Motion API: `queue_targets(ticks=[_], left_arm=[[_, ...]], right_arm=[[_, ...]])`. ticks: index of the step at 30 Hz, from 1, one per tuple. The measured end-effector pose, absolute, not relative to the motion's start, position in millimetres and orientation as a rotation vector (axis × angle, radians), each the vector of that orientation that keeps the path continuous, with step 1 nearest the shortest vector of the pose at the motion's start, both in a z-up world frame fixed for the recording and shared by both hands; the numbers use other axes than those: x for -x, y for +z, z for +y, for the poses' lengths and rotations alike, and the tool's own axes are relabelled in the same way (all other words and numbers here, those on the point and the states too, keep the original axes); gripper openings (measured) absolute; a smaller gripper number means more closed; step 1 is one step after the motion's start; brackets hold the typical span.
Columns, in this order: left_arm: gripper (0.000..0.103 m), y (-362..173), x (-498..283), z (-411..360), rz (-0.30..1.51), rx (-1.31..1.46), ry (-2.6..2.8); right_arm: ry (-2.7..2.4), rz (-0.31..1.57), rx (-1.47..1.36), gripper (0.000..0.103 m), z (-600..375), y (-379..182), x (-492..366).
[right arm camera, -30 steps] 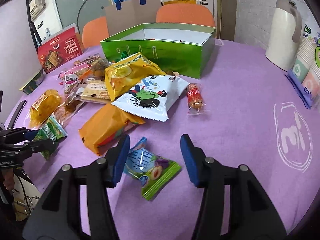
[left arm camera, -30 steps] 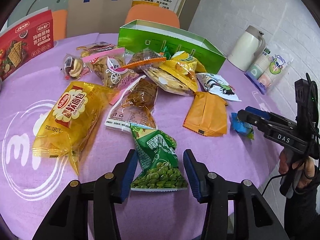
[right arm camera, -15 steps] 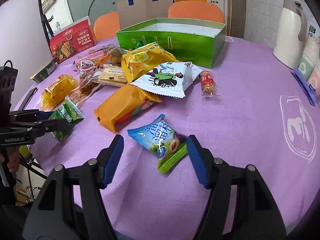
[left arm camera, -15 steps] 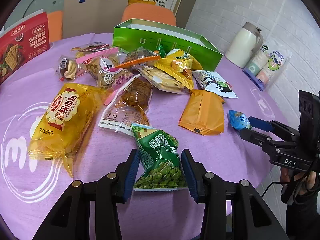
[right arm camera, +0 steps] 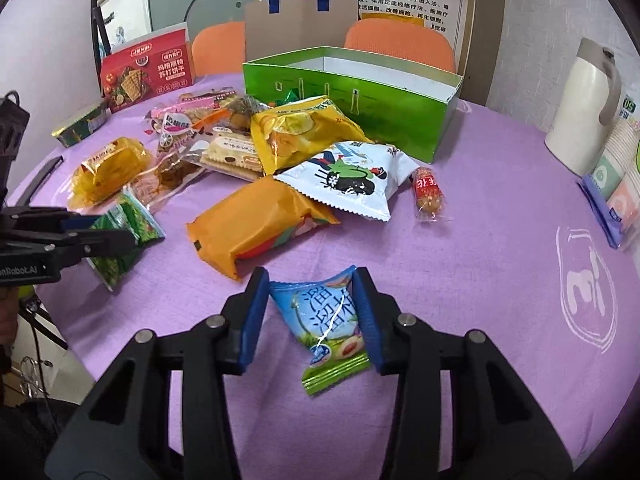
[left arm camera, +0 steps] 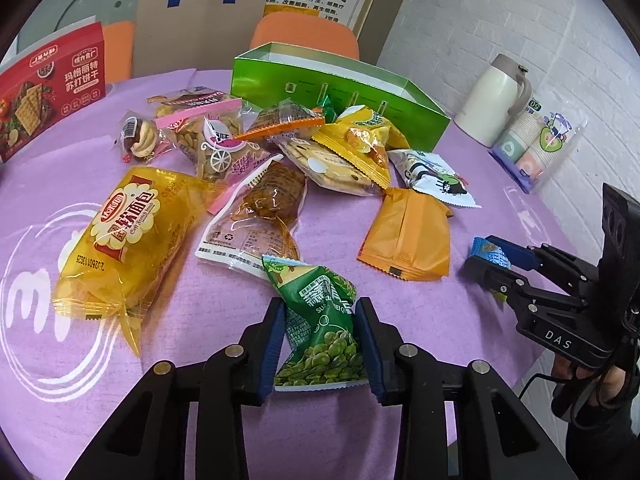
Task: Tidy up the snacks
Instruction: 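Grasp the green pea bag with the left tool while the right tool grasps the blue packet, then lower both packets into the green box and open both tools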
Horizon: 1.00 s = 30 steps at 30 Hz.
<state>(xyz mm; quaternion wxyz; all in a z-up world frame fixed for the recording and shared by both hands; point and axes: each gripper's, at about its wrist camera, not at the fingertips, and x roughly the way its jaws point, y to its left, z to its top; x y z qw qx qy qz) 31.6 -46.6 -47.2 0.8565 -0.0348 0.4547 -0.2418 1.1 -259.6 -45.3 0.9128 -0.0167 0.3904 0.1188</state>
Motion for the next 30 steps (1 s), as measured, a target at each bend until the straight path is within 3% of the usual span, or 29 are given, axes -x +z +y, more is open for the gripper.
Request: queue_targets(ticks=[9, 18, 30], left_arm=[[0.031, 9, -35, -50, 0.848, 0.132, -0.620], [0.031, 70, -91, -82, 0.732, 0.129, -0.660], [0.031, 71, -208, -132, 0.794, 0.150, -0.592]], right_arm=[[0.312, 0.680, -0.092, 0.045, -267, 6, 1], [0.255, 0.555, -0.110, 0.045, -281, 53, -51], [0.165, 0.584, -0.200, 0.045, -323, 34, -159]])
